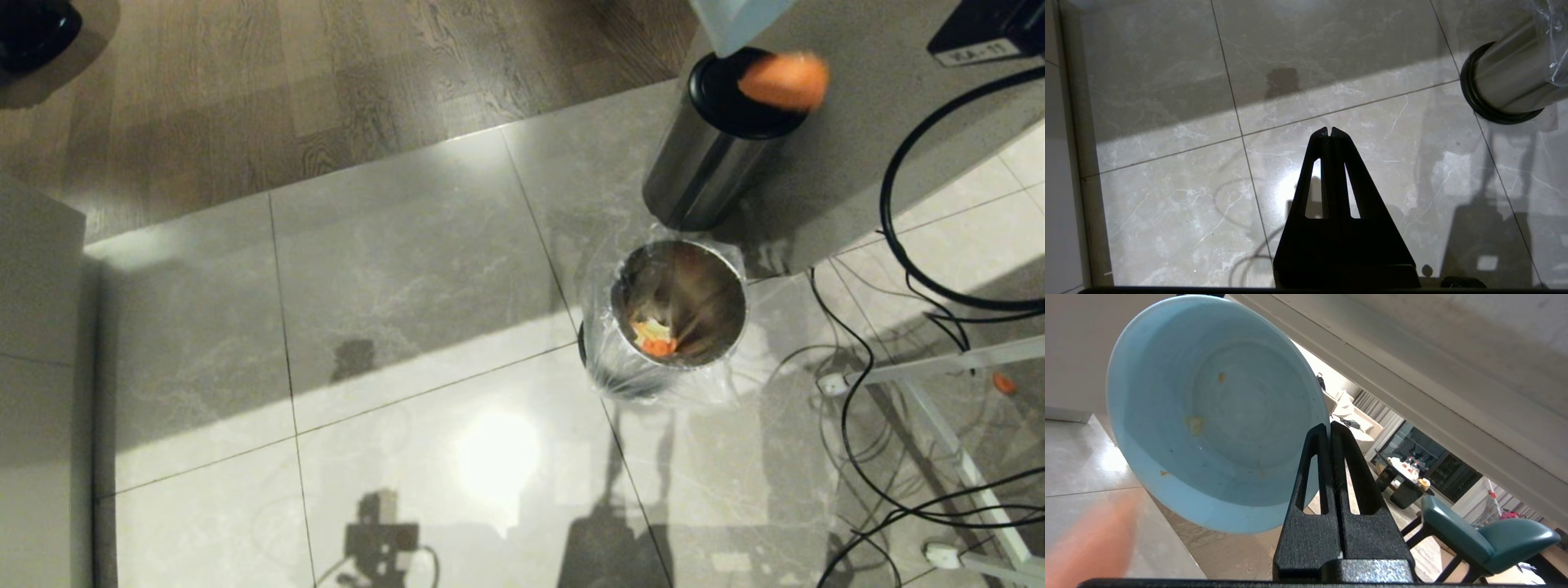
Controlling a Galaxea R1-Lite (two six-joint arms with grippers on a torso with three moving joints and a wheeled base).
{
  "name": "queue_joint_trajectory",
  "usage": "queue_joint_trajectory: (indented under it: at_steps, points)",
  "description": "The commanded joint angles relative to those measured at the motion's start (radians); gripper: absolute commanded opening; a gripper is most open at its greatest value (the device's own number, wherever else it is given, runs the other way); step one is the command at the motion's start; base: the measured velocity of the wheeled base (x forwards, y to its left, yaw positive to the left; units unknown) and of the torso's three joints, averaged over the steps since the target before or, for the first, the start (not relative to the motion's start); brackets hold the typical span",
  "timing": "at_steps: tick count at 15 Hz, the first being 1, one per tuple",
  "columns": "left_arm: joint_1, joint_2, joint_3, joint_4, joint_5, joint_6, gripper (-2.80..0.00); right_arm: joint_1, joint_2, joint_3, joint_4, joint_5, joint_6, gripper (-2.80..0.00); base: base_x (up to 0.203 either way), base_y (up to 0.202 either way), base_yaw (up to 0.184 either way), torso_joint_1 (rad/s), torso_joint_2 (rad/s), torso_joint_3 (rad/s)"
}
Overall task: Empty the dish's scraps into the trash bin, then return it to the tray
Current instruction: Put the bowl back to the table
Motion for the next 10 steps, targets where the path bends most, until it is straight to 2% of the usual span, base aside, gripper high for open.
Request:
queue_joint_trajectory:
  at_steps: [1, 10]
  points:
    - [0.001, 0.001, 0.000, -0.001, 0.000, -0.001, -2.80, -0.002, -0.020, 0.026, -0.048, 0.006, -0.007, -2.80, 0.000, 0.000, 0.000, 0.000, 0.00, 0.000]
    - [0.000, 0.001, 0.000, -0.001, 0.000, -0.001, -2.80, -0.012, -0.019, 0.123, -0.048, 0.004, -0.018, -2.80, 0.000, 0.000, 0.000, 0.000, 0.00, 0.000]
